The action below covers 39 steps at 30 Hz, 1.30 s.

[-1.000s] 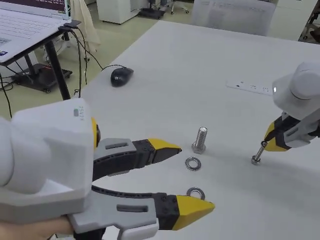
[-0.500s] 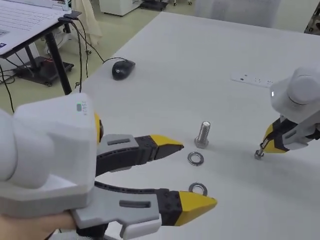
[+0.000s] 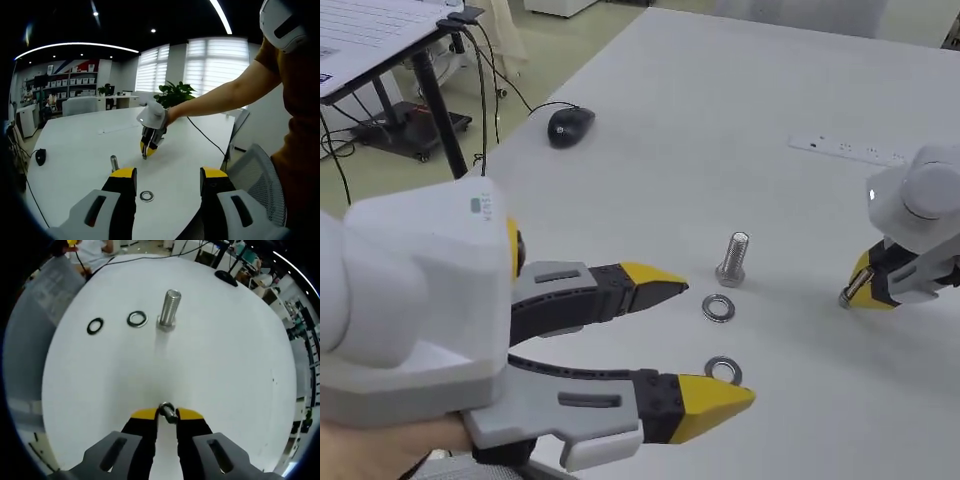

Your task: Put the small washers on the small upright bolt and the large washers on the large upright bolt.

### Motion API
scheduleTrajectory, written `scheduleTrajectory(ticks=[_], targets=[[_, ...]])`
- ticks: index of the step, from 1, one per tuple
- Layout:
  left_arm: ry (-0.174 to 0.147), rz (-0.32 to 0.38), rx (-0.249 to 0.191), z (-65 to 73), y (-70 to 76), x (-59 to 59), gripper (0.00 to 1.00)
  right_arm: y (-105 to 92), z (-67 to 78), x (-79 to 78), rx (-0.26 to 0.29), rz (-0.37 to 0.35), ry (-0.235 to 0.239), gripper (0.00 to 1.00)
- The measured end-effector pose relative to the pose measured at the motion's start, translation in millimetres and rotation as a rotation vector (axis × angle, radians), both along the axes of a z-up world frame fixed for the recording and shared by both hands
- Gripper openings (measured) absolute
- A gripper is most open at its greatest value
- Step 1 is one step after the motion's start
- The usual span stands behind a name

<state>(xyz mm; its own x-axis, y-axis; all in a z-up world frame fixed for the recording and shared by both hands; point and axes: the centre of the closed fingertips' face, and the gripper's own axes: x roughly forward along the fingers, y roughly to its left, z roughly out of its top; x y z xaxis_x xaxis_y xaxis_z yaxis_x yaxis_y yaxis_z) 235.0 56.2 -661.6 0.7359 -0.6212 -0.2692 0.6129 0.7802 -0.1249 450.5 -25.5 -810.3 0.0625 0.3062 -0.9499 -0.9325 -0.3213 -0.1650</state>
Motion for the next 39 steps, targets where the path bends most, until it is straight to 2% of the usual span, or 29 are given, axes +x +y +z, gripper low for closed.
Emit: scheduleTrajectory(ticks=[2,9,16,24,31,34,39], targets=[[-0.001,-0.001,0.001,0.2,0.1,0.3,0.5,-1.4,1.7,-1.5,0.0,-0.005,0.008,0.16],[-0.013,-0.006,0.002,4.6,-0.5,-0.8,0.5,-8.7,14.5,-1.2,0.012,-0.019,-0.009,0.16],[-0.031,-0.011,0.012,10.2,-2.4,-4.9,0.5,-17.3,25.7,-11.6,0.013,-0.026,-0.022,0.17],[-0.053,-0.017,0.014,16.5,-7.2,-12.0,0.5,-14.7,31.6,-44.9,0.019,0.001,-0.008,0.17],[-0.066,-0.003,0.022,21.3,-3.1,-22.0,0.5,7.3,34.8,-83.3,0.059,0.058,0.041,0.17],[-0.068,0.008,0.004,22.3,-1.5,-25.7,0.5,15.6,27.5,-95.6,0.038,0.11,0.05,0.17],[-0.073,0.024,0.009,23.6,1.5,-30.3,0.5,33.1,16.7,-115.8,0.026,0.161,0.077,0.17]])
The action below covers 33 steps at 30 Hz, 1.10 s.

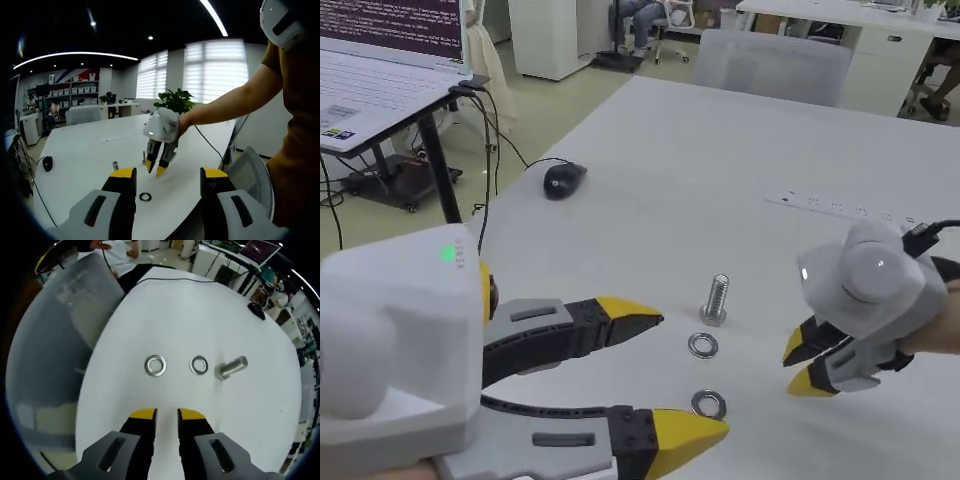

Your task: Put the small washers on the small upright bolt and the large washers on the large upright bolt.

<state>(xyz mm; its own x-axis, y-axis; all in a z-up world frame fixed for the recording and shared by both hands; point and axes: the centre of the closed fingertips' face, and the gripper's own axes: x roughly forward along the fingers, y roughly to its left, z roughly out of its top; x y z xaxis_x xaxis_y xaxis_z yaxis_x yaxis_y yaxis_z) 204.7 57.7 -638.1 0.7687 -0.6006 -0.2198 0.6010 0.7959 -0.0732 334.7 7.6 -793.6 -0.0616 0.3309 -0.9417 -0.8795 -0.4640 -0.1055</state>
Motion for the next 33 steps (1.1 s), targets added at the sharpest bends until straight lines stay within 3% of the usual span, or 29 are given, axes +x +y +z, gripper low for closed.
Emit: scheduleTrajectory(ticks=[5,10,24,33], targets=[[-0.01,0.015,0.004,2.9,4.8,-0.7,0.5,19.3,-8.5,-22.0,-0.001,0.048,0.03,0.17],[-0.017,0.025,0.0,5.0,8.9,-0.7,0.5,34.5,-17.2,-33.7,0.003,0.062,0.055,0.18],[-0.016,0.064,0.002,0.5,26.0,-2.7,0.5,49.9,-27.6,-43.2,-0.008,0.083,0.063,0.28],[0.01,0.055,0.026,-11.8,28.4,1.4,0.5,48.8,-32.8,-45.0,-0.021,0.082,0.077,0.29]])
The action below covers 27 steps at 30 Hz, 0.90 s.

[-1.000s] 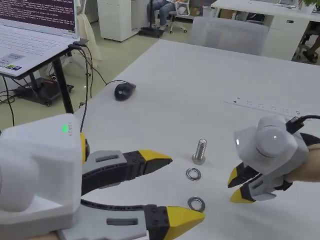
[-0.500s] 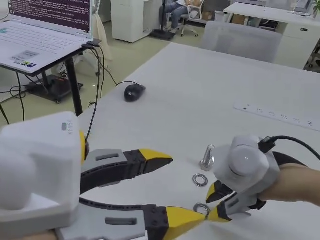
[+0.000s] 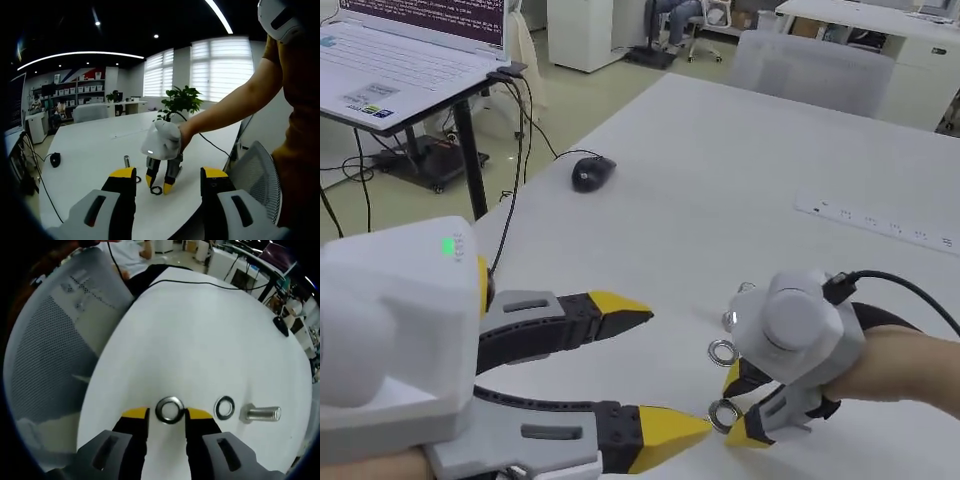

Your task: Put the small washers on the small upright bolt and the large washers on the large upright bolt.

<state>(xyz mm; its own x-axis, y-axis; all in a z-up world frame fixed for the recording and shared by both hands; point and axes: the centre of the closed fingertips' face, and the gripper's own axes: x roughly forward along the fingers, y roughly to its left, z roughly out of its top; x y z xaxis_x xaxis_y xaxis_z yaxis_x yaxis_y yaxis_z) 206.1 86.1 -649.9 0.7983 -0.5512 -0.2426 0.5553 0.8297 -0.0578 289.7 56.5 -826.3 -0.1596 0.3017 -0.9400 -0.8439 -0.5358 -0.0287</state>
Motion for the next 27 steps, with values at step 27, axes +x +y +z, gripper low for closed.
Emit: scheduleTrajectory(ticks=[27], targets=[[-0.003,-0.036,-0.015,-10.1,-0.4,25.9,0.5,0.1,-4.7,3.6,-0.013,-0.038,0.025,0.33]])
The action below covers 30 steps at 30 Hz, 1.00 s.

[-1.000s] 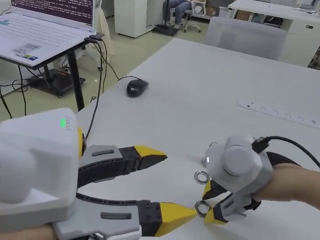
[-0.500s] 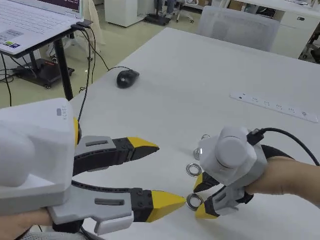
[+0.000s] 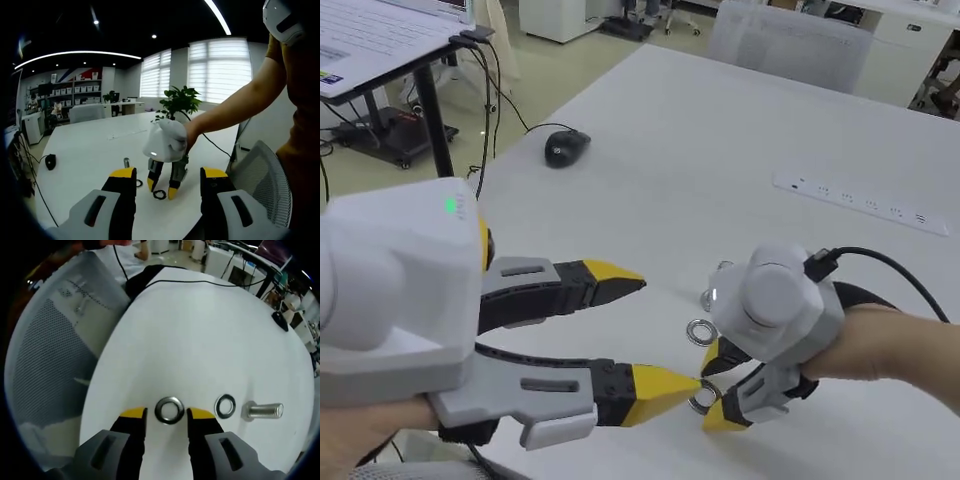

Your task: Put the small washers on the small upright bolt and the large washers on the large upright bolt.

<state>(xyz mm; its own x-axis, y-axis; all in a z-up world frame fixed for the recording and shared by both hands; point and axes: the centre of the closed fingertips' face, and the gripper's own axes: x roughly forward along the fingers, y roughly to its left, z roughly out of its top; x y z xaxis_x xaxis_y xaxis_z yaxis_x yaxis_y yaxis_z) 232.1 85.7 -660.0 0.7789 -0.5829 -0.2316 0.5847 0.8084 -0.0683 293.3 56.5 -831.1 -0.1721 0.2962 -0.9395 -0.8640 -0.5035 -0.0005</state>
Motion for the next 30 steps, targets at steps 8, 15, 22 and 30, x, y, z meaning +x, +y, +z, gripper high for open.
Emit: scheduleTrajectory(ticks=[8,15,22,30], targets=[[0.003,-0.002,0.0,-1.1,-1.6,-0.2,0.5,0.9,1.3,1.6,-0.008,0.027,-0.025,0.24],[0.001,-0.002,-0.003,-0.4,-3.5,-1.4,0.5,-1.3,5.6,-0.4,-0.019,0.015,-0.021,0.22],[0.0,-0.002,-0.006,0.5,-4.9,-2.8,0.5,-5.3,6.3,1.7,-0.017,-0.008,-0.014,0.21],[0.002,-0.002,-0.002,0.4,-4.7,-3.8,0.5,-11.8,20.6,15.0,-0.011,-0.038,-0.021,0.21]])
